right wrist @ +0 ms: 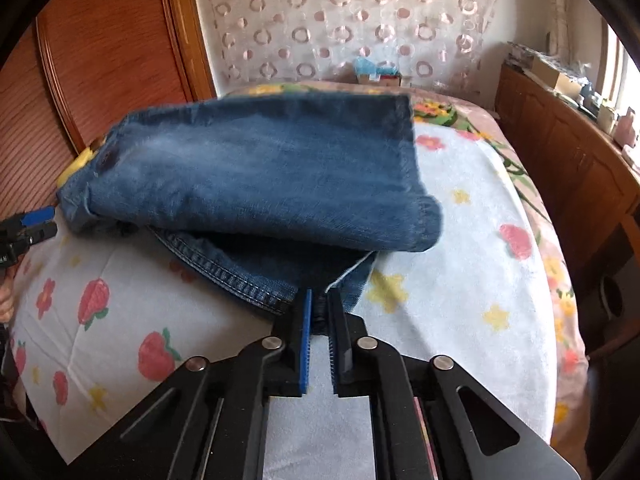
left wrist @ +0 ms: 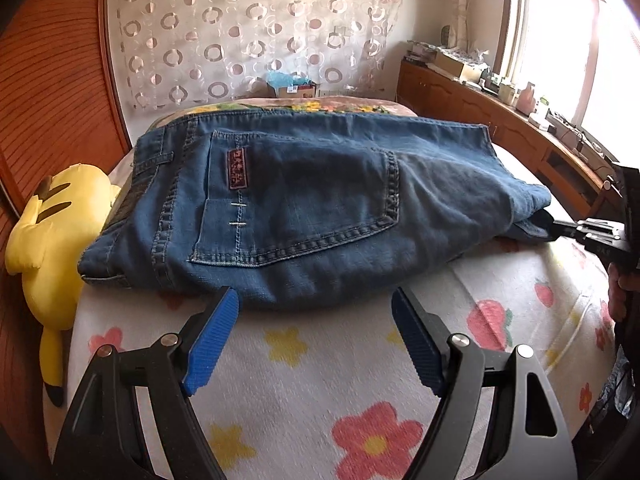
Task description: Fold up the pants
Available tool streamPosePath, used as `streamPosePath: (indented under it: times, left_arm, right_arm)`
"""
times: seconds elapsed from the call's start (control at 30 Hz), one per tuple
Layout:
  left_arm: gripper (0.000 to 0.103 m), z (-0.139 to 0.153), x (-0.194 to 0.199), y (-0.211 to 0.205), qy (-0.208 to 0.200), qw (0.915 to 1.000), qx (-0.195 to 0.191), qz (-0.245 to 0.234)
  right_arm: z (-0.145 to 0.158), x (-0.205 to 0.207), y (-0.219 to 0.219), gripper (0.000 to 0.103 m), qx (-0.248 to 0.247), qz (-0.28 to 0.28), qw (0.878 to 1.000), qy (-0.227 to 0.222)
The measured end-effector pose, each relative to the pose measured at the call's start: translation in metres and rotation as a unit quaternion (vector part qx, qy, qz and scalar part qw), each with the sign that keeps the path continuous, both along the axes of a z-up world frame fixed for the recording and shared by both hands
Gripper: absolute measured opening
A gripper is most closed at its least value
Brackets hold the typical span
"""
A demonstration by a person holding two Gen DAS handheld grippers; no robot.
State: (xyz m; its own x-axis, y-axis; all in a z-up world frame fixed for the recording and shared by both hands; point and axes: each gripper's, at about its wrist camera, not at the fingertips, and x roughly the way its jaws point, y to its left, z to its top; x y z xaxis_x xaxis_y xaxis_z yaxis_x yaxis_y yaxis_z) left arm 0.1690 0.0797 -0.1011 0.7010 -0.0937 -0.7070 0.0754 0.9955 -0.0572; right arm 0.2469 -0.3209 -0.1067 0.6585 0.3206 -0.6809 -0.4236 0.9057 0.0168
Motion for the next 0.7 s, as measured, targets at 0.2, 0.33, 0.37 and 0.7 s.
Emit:
streamPosePath:
  times: [0.2, 0.33, 0.37, 0.7]
  left_arm:
    - [0.080, 0.012, -0.010, 0.007, -0.013, 0.9998, 0.011, 0.013]
    - [0.080, 0.016, -0.013, 0.015, -0.020, 0.9995, 0.010, 0.025]
    - [0.080, 0.016, -0.013, 0.017, -0.019, 0.9994, 0.009, 0.027]
    - [0.080, -0.015, -0.003, 0.035, 0.015, 0.9982, 0.023, 0.053]
  right_arm:
    - [0.053, -0.028, -0.044, 0.004, 0.018, -0.045, 0.995, -0.090]
    - [0.065, -0.037, -0.068, 0.005, 0.020, -0.066, 0.992, -0.103]
    - [0.059, -0.034, -0.072, 0.005, 0.021, -0.068, 0.993, -0.094]
    - [-0.007, -0.010, -0.079, 0.013, 0.048, -0.085, 0.995, 0.008]
